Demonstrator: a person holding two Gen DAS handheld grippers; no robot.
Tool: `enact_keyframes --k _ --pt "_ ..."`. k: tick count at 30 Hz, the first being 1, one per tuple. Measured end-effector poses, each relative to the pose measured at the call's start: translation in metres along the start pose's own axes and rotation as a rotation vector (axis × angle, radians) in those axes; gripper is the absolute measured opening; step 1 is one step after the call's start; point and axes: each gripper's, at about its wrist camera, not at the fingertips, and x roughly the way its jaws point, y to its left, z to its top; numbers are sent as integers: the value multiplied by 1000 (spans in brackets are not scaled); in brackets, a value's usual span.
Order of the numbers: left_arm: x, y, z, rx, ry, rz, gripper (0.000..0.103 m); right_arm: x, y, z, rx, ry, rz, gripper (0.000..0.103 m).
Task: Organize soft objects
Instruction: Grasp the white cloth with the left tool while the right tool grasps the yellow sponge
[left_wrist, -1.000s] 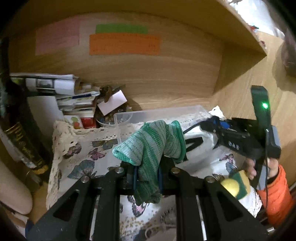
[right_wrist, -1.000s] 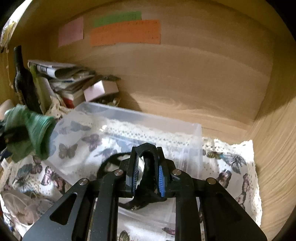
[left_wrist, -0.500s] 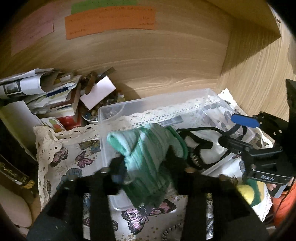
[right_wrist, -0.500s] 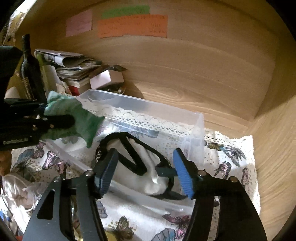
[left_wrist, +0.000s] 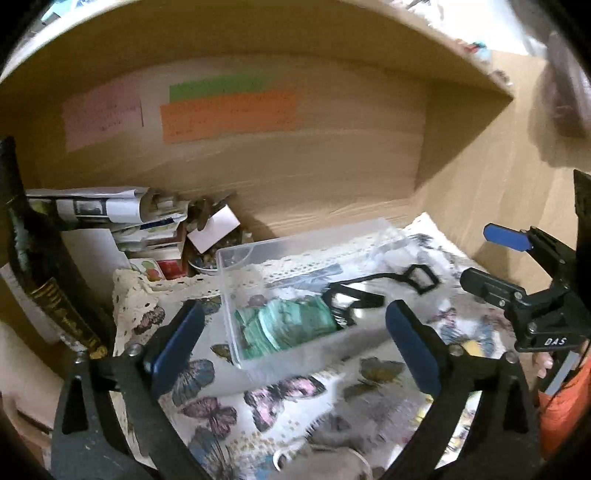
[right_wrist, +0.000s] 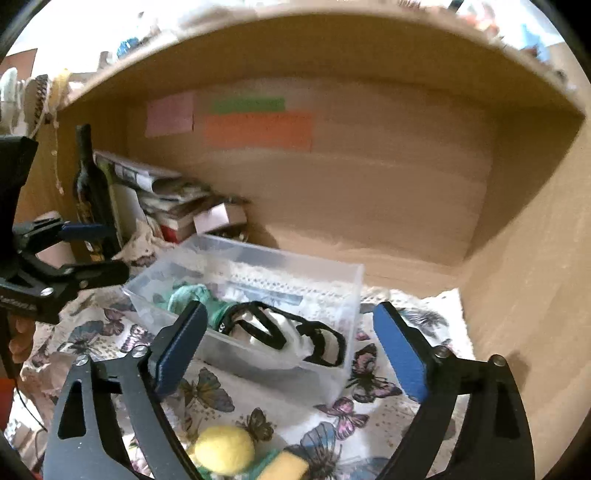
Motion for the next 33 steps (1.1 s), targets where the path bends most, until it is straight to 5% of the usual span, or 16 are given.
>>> enact_keyframes --k 10,21,26,30,31,33 --pt "-35 -7 -37 -41 -21 -18 101 -31 6 -31 0 -22 -29 103" --pt "-26 -16 -95 -31 78 16 102 -17 2 -89 109 126 -5 102" --pt "-10 -5 -115 -106 137 3 102 -10 5 -103 121 170 -4 82" --pt "-1 2 -126 -153 155 -5 101 -5 2 -112 149 202 7 52" --pt "-1 3 -128 -154 151 -1 99 -4 1 -113 157 206 21 40" --pt "-3 2 -130 -146 137 5 85 -7 -1 -114 174 193 33 38"
